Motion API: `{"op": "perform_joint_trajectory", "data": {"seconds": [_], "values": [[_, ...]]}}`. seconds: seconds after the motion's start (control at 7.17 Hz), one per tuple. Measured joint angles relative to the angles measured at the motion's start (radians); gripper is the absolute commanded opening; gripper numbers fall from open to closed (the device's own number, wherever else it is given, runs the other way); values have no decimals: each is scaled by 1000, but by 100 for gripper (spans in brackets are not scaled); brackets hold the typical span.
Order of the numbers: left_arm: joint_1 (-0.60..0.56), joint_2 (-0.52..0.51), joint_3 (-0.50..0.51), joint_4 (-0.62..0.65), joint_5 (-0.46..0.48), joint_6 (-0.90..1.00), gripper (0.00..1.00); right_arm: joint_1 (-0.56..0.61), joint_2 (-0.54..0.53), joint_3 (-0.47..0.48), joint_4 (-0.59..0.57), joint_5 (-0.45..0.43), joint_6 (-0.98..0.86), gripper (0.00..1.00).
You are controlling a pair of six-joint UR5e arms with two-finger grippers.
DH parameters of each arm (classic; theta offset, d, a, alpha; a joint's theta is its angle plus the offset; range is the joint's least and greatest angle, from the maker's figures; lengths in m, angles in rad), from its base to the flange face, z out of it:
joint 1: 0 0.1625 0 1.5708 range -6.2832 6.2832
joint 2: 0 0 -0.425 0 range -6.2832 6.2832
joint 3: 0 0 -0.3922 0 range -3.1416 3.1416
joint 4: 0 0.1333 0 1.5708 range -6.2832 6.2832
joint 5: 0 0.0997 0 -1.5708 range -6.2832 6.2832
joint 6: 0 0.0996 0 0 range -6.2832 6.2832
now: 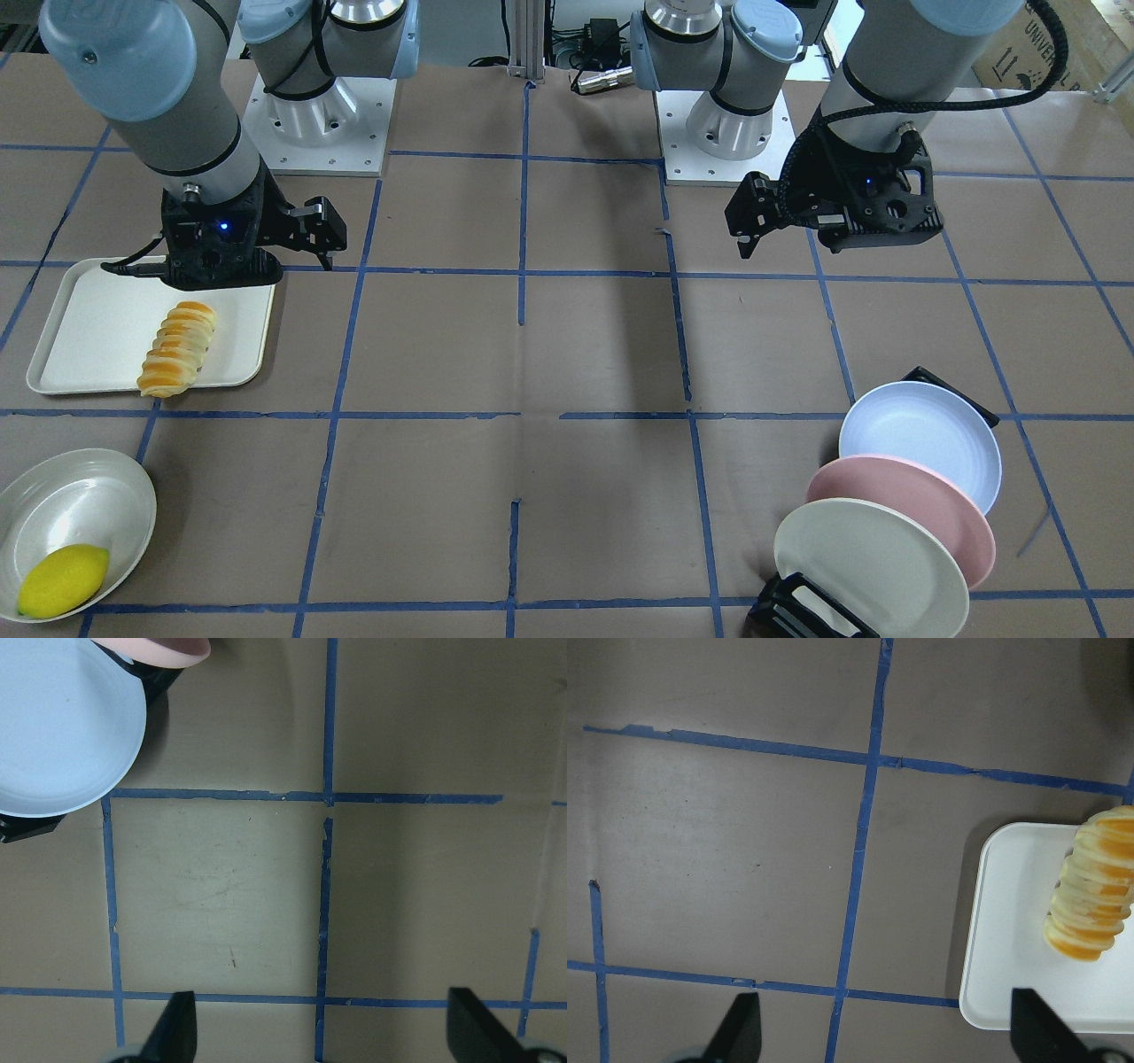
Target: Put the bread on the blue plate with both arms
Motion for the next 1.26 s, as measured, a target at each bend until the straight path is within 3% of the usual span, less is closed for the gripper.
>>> {"op": "perform_joint_trajectory", "data": {"seconds": [0.28,0.56,0.84,1.12,1.26], "values": [[7,1,2,0,-1,3,100,-27,21,28,-74,-7,-32,99],[81,-13,5,5,-1,129,100,-192,52,130,-218,11,-236,99],[271,-55,8,15,-11,391,100,-350,76,280,-450,60,-462,99],[448,-139,11,71,-23,621,100,-426,132,422,-718,71,-546,99],[516,-194,12,124,-44,701,100,-443,167,457,-799,72,-560,89]]}}
